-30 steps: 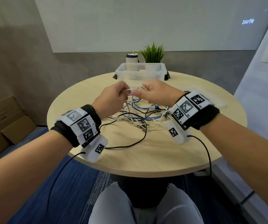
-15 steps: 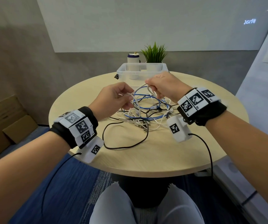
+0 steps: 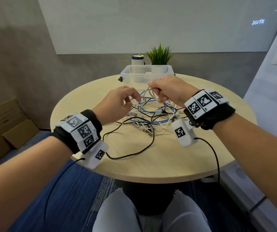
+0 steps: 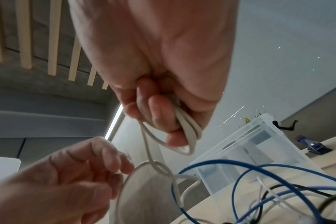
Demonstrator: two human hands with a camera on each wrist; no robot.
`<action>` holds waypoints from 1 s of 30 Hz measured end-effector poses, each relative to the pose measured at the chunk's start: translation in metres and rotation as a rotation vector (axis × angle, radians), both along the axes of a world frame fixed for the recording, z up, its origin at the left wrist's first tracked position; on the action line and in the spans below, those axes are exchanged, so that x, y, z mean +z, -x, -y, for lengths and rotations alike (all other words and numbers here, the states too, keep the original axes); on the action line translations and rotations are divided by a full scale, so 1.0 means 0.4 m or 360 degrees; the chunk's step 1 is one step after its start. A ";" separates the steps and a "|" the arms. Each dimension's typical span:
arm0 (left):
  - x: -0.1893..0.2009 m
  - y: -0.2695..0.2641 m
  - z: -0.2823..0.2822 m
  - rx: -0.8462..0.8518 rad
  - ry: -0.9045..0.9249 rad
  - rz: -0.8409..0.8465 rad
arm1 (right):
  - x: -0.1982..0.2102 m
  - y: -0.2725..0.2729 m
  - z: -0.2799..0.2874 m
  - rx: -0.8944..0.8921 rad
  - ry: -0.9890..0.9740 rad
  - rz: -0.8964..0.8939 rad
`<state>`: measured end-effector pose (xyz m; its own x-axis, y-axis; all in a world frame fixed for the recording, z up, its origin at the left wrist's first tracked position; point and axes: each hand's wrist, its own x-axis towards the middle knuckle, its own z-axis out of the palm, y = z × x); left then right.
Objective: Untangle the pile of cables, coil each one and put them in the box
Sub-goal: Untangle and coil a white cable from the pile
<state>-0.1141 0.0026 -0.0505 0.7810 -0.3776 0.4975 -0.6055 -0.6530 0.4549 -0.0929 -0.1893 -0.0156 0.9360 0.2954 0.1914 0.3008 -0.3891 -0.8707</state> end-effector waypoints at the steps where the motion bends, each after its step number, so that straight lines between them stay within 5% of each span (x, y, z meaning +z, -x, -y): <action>1: -0.001 -0.001 0.000 -0.0007 -0.0049 0.0006 | 0.007 0.000 0.002 0.0003 -0.0033 0.0011; 7: 0.006 -0.002 0.006 0.0395 0.0239 0.0042 | 0.023 0.008 0.013 0.0097 -0.0132 0.0015; 10: 0.008 -0.022 -0.006 0.0537 0.0157 0.0022 | 0.019 0.006 0.018 0.0137 -0.0170 -0.0007; 18: 0.014 -0.020 0.003 0.0216 0.0474 -0.0054 | 0.015 0.014 0.013 0.0369 -0.0111 -0.0155; 25: 0.032 0.022 0.030 -0.0314 0.0404 -0.0310 | 0.016 0.018 0.003 0.0382 -0.0232 -0.0050; 30: 0.011 -0.003 0.023 -0.0108 0.0222 -0.0142 | 0.022 0.006 0.011 0.0234 -0.0290 0.0077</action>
<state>-0.1131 -0.0064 -0.0461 0.7994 -0.3632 0.4785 -0.5992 -0.5387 0.5922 -0.0954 -0.1935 -0.0069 0.8738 0.3846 0.2975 0.3856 -0.1754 -0.9058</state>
